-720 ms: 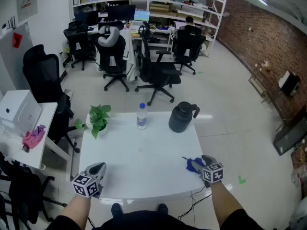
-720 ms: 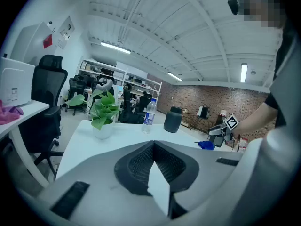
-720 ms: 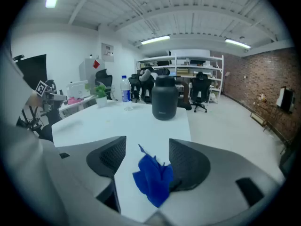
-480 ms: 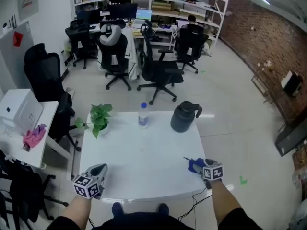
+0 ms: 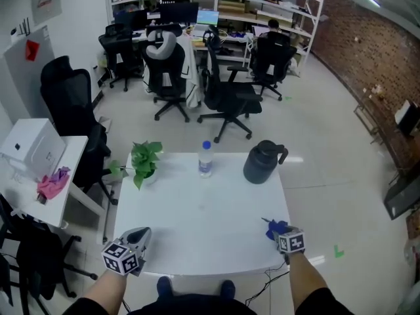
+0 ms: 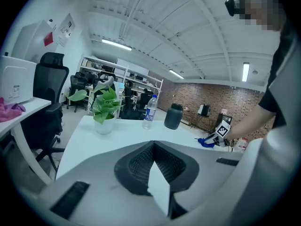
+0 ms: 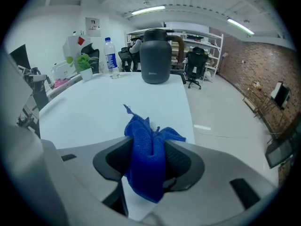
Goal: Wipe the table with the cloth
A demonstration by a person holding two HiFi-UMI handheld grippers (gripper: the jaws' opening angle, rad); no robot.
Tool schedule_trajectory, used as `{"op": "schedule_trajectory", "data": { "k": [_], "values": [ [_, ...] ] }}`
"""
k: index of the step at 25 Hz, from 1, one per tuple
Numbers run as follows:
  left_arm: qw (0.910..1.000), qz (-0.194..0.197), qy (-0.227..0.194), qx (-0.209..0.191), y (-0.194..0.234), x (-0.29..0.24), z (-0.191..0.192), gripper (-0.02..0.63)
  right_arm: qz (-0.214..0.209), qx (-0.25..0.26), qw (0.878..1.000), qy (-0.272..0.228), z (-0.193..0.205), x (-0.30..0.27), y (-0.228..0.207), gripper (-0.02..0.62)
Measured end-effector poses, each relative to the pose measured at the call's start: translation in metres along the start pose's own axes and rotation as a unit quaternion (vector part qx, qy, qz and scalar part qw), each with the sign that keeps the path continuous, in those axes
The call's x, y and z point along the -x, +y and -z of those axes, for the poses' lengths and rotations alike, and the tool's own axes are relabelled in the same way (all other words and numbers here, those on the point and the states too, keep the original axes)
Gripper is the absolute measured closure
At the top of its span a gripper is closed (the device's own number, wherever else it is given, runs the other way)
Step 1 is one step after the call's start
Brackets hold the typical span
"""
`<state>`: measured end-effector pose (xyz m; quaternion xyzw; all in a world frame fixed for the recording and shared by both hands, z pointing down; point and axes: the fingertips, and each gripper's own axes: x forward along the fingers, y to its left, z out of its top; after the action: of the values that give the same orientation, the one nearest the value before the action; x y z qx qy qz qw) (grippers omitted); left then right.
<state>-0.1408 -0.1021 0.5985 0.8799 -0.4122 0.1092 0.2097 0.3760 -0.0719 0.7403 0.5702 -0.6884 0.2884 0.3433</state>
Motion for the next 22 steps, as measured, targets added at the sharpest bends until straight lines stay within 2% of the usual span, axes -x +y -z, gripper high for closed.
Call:
{"op": "schedule_trajectory", "data": {
  "k": [2, 9, 12, 17, 22],
  "values": [
    [1.0, -0.002, -0.001, 0.0, 0.003, 0.0, 0.0, 0.606, 0.001, 0.0, 1.0, 0.001, 0.0, -0.002, 0.0, 0.431],
    [0.9999, -0.009, -0.007, 0.004, 0.013, -0.002, -0.001, 0.606, -0.008, 0.024, 1.0, 0.017, -0.002, -0.004, -0.003, 0.453],
    [0.9996, -0.014, -0.021, 0.013, 0.021, -0.005, -0.009, 0.606, -0.025, 0.047, 0.999, -0.008, -0.024, -0.003, 0.012, 0.46],
    [0.9994, -0.017, -0.029, -0.001, 0.033, -0.013, -0.023, 0.606, -0.093, 0.096, 0.989, -0.069, -0.101, -0.012, 0.085, 0.462],
    [0.9993, -0.026, -0.025, -0.006, 0.046, -0.025, -0.02, 0.606, -0.156, 0.168, 0.97, -0.084, -0.164, -0.039, 0.186, 0.462]
  ]
}}
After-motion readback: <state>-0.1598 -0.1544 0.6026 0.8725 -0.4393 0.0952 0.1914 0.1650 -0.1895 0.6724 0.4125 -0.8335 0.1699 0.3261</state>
